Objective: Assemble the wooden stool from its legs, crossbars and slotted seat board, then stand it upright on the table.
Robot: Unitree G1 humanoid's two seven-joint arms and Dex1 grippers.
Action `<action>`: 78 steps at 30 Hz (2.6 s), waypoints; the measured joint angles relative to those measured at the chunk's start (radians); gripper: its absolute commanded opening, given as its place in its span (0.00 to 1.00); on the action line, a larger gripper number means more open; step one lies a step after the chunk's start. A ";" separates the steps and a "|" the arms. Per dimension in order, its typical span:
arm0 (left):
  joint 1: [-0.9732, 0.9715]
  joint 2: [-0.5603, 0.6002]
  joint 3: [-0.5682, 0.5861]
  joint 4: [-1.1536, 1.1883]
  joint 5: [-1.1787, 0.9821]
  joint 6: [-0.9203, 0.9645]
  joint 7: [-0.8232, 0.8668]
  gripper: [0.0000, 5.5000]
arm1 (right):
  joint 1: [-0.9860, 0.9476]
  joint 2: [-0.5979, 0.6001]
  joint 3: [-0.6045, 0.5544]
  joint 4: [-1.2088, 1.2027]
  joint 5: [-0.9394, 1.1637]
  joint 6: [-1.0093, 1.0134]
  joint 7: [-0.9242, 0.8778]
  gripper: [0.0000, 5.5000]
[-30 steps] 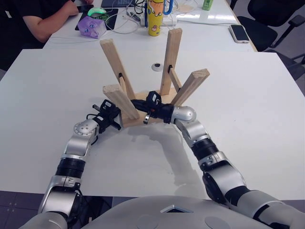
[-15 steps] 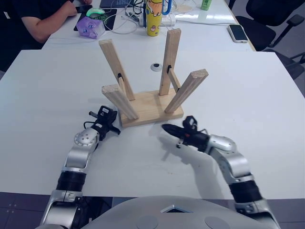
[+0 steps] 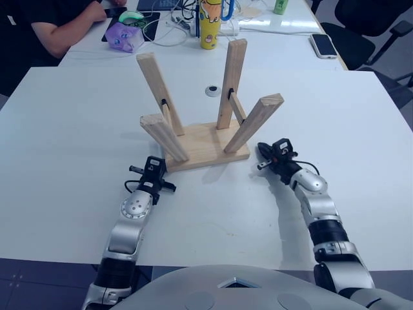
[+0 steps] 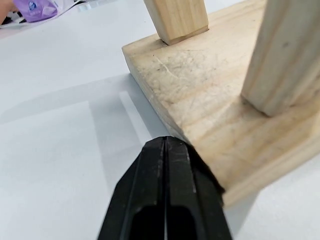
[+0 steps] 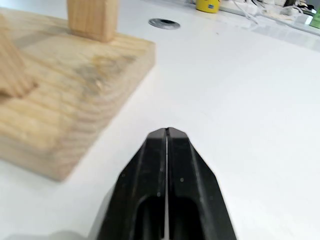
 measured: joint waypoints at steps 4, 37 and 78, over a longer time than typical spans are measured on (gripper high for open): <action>-0.019 0.000 -0.013 0.014 0.000 0.004 -0.008 0.00 | 0.001 0.031 0.033 -0.001 0.001 -0.006 -0.001 0.00; -0.053 -0.064 0.071 0.025 -0.190 0.056 -0.027 0.00 | 0.184 0.041 -0.005 -0.463 0.170 0.491 -0.069 0.00; -0.167 0.030 0.184 -0.412 -0.237 0.395 -0.028 0.00 | 0.141 0.085 -0.204 -0.941 0.400 1.029 -0.129 0.00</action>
